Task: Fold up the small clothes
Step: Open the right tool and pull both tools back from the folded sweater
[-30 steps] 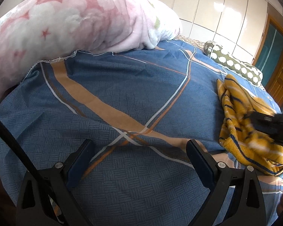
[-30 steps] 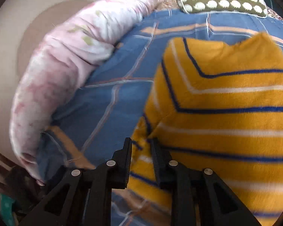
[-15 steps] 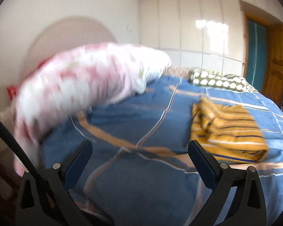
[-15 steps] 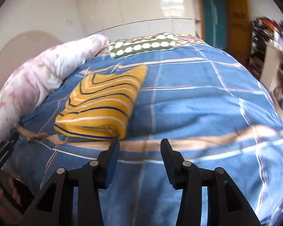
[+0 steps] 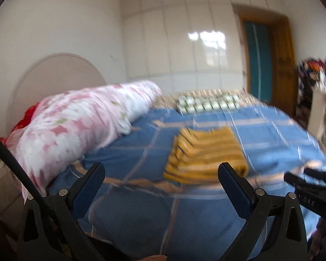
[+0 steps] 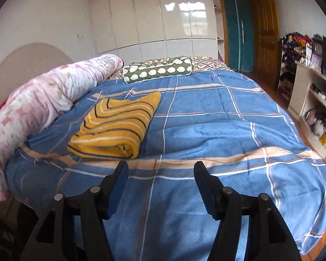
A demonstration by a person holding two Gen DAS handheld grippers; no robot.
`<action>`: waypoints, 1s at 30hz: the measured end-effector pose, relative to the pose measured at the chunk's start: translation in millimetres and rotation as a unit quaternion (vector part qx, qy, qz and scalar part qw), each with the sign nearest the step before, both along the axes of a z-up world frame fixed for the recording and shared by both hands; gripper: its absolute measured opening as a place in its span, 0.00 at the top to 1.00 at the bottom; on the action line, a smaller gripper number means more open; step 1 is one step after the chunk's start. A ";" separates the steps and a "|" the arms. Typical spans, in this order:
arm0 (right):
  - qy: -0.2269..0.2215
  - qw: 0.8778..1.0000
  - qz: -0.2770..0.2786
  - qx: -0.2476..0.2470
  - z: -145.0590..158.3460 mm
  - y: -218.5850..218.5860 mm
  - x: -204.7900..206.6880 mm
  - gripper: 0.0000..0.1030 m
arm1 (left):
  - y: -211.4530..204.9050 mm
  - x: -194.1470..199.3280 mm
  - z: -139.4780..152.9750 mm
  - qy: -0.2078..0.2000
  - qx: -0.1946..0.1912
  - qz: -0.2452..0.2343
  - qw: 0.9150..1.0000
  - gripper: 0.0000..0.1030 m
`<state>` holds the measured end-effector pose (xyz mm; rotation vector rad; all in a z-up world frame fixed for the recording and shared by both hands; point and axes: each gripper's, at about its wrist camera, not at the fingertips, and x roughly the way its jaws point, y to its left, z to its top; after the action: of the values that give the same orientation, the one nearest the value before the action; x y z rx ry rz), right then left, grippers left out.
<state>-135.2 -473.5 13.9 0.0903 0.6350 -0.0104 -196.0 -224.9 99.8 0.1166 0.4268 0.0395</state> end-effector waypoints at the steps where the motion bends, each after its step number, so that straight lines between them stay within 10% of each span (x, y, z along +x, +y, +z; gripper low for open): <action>1: 0.003 1.000 -0.001 -0.007 -3.0 1.5 -0.8 0.31 | -3.1 0.3 -5.3 0.008 0.003 -0.003 1.000 0.00; 12: 0.067 0.997 0.005 -0.028 -41.2 22.9 16.5 0.30 | 4.6 29.4 -69.5 0.131 -0.008 0.001 0.991 0.00; 30: 0.095 0.994 0.011 -0.045 -58.9 31.6 20.5 0.27 | 1.4 33.0 -86.0 0.166 -0.006 -0.013 0.986 0.00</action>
<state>-114.8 -441.9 -44.9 -0.0062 0.8247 -0.0262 -163.1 -223.5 13.8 0.1168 0.7594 -0.0089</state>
